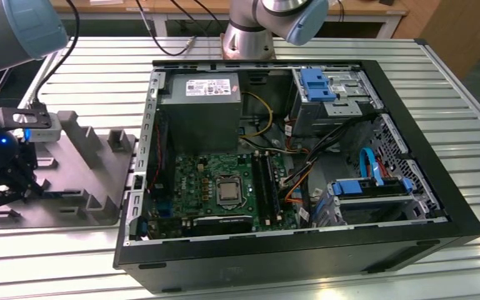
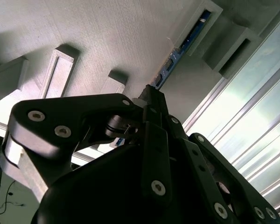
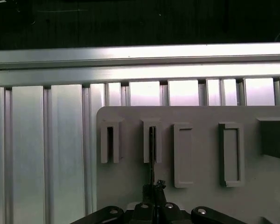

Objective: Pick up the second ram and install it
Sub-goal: 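Pick up the second ram and move it above second insertion slot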

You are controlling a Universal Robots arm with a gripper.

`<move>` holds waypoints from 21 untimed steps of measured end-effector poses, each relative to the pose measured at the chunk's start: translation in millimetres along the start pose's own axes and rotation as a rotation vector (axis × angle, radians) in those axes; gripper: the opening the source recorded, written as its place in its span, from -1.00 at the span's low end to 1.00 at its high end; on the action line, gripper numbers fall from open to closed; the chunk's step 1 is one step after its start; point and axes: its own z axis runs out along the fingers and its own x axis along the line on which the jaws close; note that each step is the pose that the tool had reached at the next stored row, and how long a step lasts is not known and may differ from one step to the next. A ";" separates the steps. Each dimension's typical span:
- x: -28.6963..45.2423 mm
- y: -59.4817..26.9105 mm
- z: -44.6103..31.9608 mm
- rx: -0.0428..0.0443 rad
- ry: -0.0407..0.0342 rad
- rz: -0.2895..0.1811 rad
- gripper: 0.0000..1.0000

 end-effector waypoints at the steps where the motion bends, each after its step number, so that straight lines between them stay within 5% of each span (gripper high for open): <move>1: 0.0 0.0 0.0 0.0000 0.0000 0.000 -0.76; 21: -0.1 0.1 -2.9 -0.0001 0.0002 -0.007 -0.76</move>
